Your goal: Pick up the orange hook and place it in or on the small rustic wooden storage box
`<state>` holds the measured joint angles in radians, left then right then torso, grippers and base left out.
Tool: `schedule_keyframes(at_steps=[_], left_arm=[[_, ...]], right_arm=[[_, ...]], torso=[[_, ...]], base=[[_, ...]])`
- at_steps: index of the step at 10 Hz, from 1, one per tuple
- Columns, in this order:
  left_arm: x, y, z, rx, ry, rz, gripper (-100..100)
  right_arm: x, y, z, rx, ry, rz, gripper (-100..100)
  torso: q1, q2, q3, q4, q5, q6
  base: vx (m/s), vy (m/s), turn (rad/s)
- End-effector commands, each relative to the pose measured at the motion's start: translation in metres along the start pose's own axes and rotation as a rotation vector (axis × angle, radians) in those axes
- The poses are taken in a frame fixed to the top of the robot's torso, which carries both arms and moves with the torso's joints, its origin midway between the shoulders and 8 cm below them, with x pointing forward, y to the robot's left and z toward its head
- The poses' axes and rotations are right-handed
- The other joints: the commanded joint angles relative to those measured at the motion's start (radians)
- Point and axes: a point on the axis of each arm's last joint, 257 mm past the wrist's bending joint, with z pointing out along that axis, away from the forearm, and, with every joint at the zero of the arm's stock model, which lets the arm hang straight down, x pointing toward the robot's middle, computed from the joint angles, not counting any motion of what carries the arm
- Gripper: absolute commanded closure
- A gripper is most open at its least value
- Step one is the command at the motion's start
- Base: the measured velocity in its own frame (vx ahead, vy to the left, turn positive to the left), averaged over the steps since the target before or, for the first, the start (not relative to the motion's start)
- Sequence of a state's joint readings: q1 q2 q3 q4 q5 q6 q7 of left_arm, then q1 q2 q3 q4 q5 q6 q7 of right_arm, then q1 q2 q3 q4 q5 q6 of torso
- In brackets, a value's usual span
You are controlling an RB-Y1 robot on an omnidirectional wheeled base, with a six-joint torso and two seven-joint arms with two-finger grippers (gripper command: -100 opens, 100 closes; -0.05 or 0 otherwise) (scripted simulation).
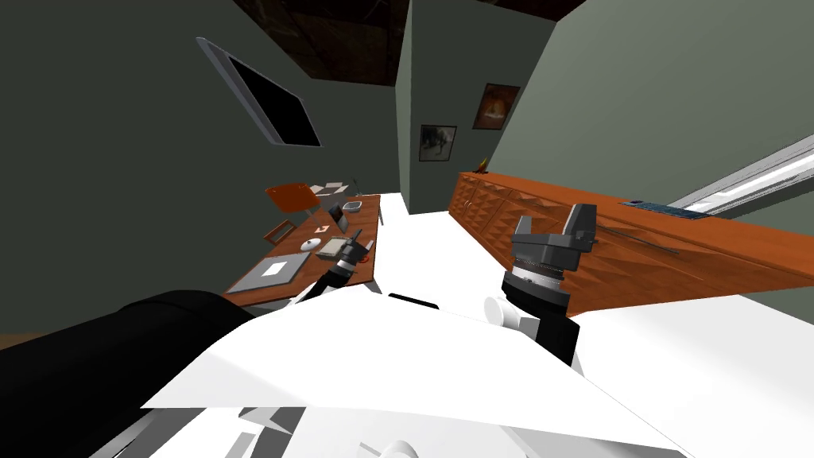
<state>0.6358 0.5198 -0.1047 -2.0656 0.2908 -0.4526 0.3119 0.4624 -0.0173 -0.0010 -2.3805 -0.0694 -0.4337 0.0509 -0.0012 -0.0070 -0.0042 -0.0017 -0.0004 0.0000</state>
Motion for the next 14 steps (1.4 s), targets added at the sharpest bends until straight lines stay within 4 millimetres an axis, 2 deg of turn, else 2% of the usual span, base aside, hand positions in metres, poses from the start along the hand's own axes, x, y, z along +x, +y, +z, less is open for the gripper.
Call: schedule_keyframes(at_steps=[1, 4, 5, 7, 8, 11, 12, 14], left_arm=[[-0.004, 0.03, -0.011, -0.096, 0.002, -0.033, -100], [-0.016, 0.089, -0.046, -0.302, -0.002, -0.082, -100], [-0.017, 0.089, -0.047, -0.31, 0.007, -0.071, -100], [-0.028, 0.125, -0.078, -0.453, -0.005, -0.093, -100], [-0.029, 0.125, -0.078, -0.455, -0.002, -0.089, -100], [-0.05, 0.172, -0.134, -0.67, -0.029, -0.099, -100], [-0.05, 0.172, -0.134, -0.67, -0.029, -0.099, -100], [-0.066, 0.195, -0.175, -0.806, -0.053, -0.094, -100]], right_arm=[[0.0, 0.0, 0.0, 0.0, 0.0, 0.0, 0], [0.0, 0.0, 0.0, 0.0, 0.0, 0.0, 0], [0.0, 0.0, 0.0, 0.0, 0.0, 0.0, 0], [0.0, 0.0, 0.0, 0.0, 0.0, 0.0, 0], [0.0, 0.0, 0.0, 0.0, 0.0, 0.0, 0], [0.0, 0.0, 0.0, 0.0, 0.0, 0.0, 0], [0.0, 0.0, 0.0, 0.0, 0.0, 0.0, 0], [0.0, 0.0, 0.0, 0.0, 0.0, 0.0, 0]], torso=[[0.0, 0.0, 0.0, 0.0, 0.0, 0.0], [-0.001, -0.004, -0.002, -0.001, 0.0, 0.0], [0.0, -0.006, -0.003, -0.001, 0.0, 0.0], [0.001, -0.002, -0.001, -0.001, 0.0, 0.0], [0.0, -0.002, -0.001, -0.001, 0.0, 0.0], [0.002, -0.003, -0.001, -0.001, 0.0, 0.0], [0.003, -0.003, -0.002, -0.001, 0.001, 0.0], [0.003, -0.002, -0.001, -0.001, 0.001, 0.0]], base=[[0.125, -0.031, 0.092], [0.166, -0.041, 0.101], [0.137, -0.031, 0.024], [0.124, -0.033, 0.082], [0.098, -0.029, 0.041], [0.138, -0.01, 0.094], [0.125, 0.016, 0.025], [0.161, -0.017, 0.077]])
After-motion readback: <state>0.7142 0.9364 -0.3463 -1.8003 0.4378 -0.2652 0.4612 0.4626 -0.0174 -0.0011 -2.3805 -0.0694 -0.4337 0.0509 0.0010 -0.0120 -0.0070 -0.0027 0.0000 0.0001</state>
